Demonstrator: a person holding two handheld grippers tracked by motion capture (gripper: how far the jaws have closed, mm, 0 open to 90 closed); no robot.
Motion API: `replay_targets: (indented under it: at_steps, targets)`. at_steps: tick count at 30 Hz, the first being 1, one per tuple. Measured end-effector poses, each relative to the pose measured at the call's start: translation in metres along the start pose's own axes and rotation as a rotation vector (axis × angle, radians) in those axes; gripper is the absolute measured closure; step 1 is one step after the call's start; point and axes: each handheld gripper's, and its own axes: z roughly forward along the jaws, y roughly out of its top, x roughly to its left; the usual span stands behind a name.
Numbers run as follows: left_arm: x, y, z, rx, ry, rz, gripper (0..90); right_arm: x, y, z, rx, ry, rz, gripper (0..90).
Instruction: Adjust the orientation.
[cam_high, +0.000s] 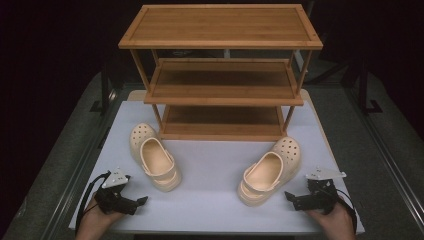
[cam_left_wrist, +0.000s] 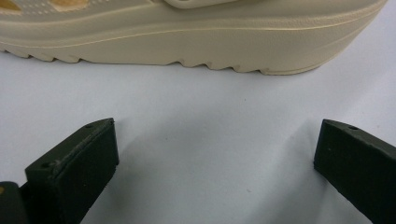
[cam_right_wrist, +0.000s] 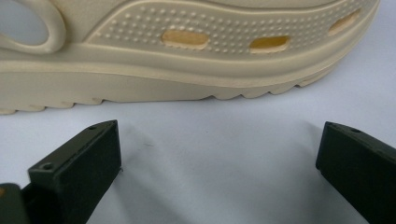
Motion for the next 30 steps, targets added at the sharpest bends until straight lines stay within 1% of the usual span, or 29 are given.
replay_targets:
  at_steps: [1,9,10,11,12,13,14,16,18,20,21,22,23,25,27,28,29,30]
  targets:
    - [0.000,0.000,0.000,0.000,0.001,-0.002,0.0,0.001,0.000,0.000,0.004,-0.007,-0.005,0.0]
    - [0.000,0.000,0.000,-0.002,0.001,-0.009,0.0,0.001,0.000,0.000,0.002,-0.008,-0.007,0.0]
    - [0.000,-0.001,-0.003,-0.025,0.004,-0.012,3.9,0.001,0.000,0.000,0.002,-0.008,-0.006,0.0]
    - [0.000,-0.001,-0.003,-0.025,0.004,-0.012,11.7,0.001,0.000,0.000,0.002,-0.008,-0.006,0.0]
    - [0.001,-0.002,-0.005,-0.042,0.006,-0.008,11.7,0.001,0.000,0.000,0.002,-0.008,-0.006,0.0]
    - [0.001,-0.002,-0.007,-0.051,0.000,-0.009,20.6,0.001,0.000,0.000,0.001,-0.008,-0.006,0.0]
    - [0.000,-0.002,-0.007,-0.049,0.001,-0.011,23.3,0.001,0.000,0.000,0.001,-0.009,-0.007,0.0]
    - [-0.001,-0.002,-0.008,-0.045,0.008,-0.010,25.1,0.001,0.000,0.000,0.001,-0.009,-0.007,0.0]
    - [0.000,-0.002,-0.012,-0.038,0.012,-0.012,33.8,0.001,0.000,0.000,0.001,-0.008,-0.005,0.0]
    - [0.002,-0.003,-0.015,-0.031,0.017,-0.041,41.5,0.001,0.000,0.000,0.001,-0.008,-0.005,0.0]
    - [0.002,-0.003,-0.015,-0.031,0.017,-0.041,44.1,0.001,0.000,0.000,0.001,-0.008,-0.005,0.0]
    - [0.002,-0.003,-0.016,-0.031,0.015,-0.053,44.1,0.001,0.000,0.000,0.001,-0.008,-0.005,0.0]
    - [0.004,-0.002,-0.018,-0.024,0.020,-0.052,46.9,0.001,0.000,0.000,0.001,-0.008,-0.005,0.0]
    - [0.005,-0.001,-0.021,-0.027,0.024,-0.062,55.0,0.001,0.000,0.000,0.001,-0.008,-0.005,0.0]
    - [0.007,0.001,-0.023,-0.029,0.029,-0.071,56.7,0.001,0.000,0.000,0.001,-0.009,-0.006,0.0]
    - [0.009,0.002,-0.024,-0.025,0.036,-0.085,58.0,0.001,0.000,0.000,0.000,-0.008,-0.006,0.0]
    - [0.010,0.003,-0.025,-0.019,0.040,-0.089,62.4,0.001,0.000,0.000,0.000,-0.008,-0.005,0.0]
    - [0.012,0.004,-0.026,-0.017,0.035,-0.096,62.4,0.001,0.000,0.000,0.000,-0.008,-0.005,0.0]
